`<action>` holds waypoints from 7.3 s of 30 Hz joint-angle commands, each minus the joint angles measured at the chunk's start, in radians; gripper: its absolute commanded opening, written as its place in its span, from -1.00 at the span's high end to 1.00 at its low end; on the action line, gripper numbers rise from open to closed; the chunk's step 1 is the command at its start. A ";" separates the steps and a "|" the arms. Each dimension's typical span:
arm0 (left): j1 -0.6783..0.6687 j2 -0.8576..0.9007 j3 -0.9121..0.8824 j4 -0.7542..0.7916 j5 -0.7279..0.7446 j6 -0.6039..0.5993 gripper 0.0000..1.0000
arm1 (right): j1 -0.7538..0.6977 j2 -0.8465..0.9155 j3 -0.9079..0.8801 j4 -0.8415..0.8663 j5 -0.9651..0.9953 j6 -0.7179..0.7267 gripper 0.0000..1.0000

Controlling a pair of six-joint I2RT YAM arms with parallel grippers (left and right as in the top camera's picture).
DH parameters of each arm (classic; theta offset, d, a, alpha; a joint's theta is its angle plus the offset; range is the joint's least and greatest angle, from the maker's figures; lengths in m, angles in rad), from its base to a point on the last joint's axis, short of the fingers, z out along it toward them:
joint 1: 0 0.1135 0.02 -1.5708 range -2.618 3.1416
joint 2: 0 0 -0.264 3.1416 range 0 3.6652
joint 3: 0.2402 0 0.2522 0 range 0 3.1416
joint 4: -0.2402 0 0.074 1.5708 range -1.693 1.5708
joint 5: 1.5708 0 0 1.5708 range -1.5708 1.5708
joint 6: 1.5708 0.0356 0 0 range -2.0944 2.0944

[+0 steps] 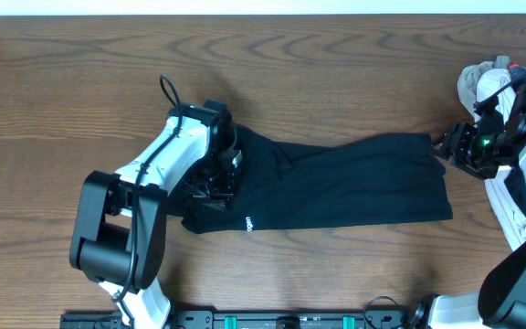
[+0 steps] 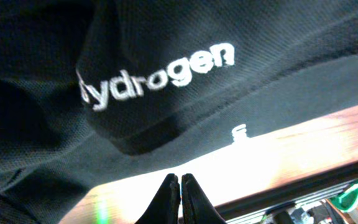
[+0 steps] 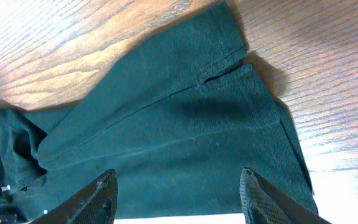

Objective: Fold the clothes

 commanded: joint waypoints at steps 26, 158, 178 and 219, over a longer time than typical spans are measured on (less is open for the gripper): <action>-0.128 0.010 -0.090 0.356 0.012 0.055 0.88 | -0.031 0.007 0.006 0.112 0.183 -0.016 -0.75; -0.126 -0.637 0.152 0.035 -0.258 0.020 0.21 | 0.545 0.167 0.069 0.265 0.058 0.146 0.83; -0.126 -0.572 0.152 0.034 -0.258 0.020 0.21 | 0.718 0.222 -0.031 0.865 -0.419 0.266 0.93; -0.113 -0.487 -0.079 0.274 -0.087 -0.354 -0.29 | 0.362 0.004 0.010 0.304 0.066 0.057 0.30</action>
